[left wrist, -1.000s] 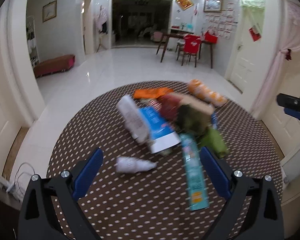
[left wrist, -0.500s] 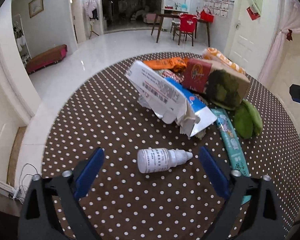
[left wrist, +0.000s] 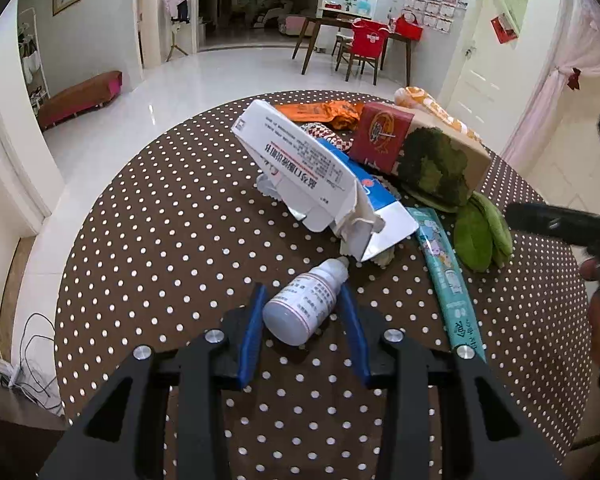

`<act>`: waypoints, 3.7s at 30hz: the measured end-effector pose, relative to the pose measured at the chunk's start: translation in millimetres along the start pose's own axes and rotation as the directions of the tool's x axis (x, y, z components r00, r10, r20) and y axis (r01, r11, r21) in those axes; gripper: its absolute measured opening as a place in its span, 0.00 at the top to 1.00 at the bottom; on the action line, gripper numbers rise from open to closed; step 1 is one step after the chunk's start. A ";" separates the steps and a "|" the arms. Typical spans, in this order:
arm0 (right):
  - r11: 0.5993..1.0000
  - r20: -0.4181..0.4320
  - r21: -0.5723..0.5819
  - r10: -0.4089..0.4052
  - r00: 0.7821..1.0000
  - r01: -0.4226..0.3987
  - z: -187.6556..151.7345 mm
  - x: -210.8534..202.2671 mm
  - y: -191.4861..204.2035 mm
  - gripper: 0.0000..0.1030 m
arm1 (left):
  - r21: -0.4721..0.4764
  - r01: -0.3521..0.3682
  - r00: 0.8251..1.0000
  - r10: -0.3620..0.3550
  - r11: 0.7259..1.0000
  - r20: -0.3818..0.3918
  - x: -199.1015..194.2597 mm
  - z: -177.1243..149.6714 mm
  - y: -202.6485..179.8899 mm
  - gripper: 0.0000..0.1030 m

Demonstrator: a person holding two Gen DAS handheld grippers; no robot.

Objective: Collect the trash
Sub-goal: 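Grasp the white eye-drop bottle with the left gripper while the right gripper grasps the green leaves, then carry the bottle and leaves to the blue bin and release them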

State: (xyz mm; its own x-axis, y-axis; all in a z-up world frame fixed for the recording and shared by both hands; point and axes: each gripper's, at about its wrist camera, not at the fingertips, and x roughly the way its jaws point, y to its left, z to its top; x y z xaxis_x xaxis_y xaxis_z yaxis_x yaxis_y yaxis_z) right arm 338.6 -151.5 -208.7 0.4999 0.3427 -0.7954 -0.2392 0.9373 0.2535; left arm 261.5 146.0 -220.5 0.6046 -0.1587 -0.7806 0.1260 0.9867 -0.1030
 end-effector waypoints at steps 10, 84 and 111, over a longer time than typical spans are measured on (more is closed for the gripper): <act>0.998 -0.045 -0.039 0.048 0.998 -0.050 2.0 27.2 3.1 0.73 | -0.013 -0.014 1.000 0.014 1.000 0.011 -14.0 -8.4 -12.8 0.69; 0.879 0.260 0.470 -0.219 0.940 0.075 -76.4 -199.4 -320.1 0.82 | 0.449 0.425 0.897 -0.434 0.786 -0.089 16.4 72.3 -410.9 0.77; 0.671 0.055 0.739 -0.137 0.989 0.052 -169.9 -105.9 -426.6 0.06 | 0.531 0.299 0.953 -0.222 0.793 -0.206 104.7 66.1 -476.6 0.16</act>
State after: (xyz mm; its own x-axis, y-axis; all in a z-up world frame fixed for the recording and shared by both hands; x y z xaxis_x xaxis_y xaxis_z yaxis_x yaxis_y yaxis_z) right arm 246.3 -598.4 -326.2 0.5731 0.2140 -0.7910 0.4808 0.6938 0.5361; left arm 316.8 -343.3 -212.4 0.3867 -0.3626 -0.8479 0.6980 0.7160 0.0121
